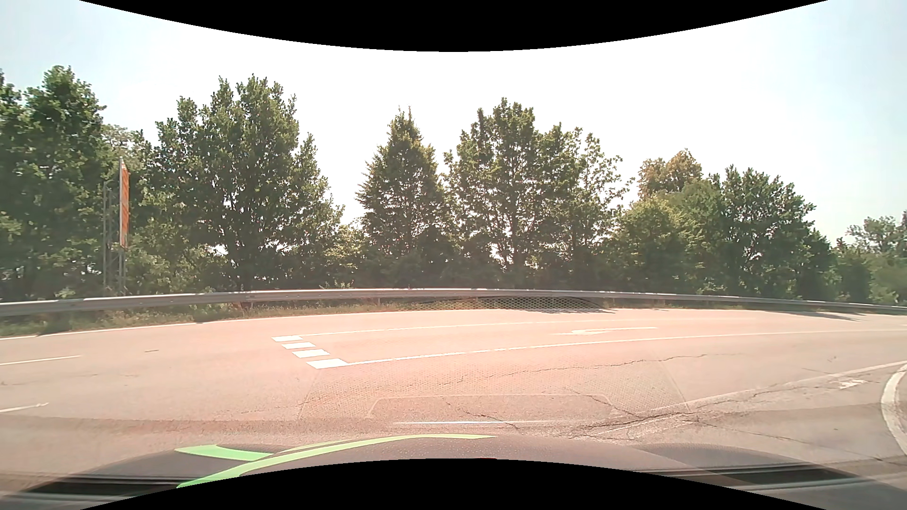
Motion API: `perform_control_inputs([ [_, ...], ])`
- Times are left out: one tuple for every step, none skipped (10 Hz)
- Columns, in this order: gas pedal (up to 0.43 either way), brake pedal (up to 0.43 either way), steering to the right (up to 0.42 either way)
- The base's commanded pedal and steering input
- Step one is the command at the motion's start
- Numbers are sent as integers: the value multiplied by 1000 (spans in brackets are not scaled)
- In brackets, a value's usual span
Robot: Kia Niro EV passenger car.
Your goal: Follow the waypoints while adhering to traffic rules and regulations
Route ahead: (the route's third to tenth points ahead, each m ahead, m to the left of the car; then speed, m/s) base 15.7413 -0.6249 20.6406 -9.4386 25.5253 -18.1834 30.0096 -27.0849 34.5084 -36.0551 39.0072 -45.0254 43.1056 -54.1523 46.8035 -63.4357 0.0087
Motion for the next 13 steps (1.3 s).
perform_control_inputs([
  [0,293,151],
  [0,293,151],
  [0,293,151],
  [0,293,151],
  [0,293,151],
  [0,293,151],
  [0,293,151],
  [0,293,151],
  [0,293,151],
  [0,293,151],
  [0,293,151],
  [0,293,151],
  [0,293,151],
])
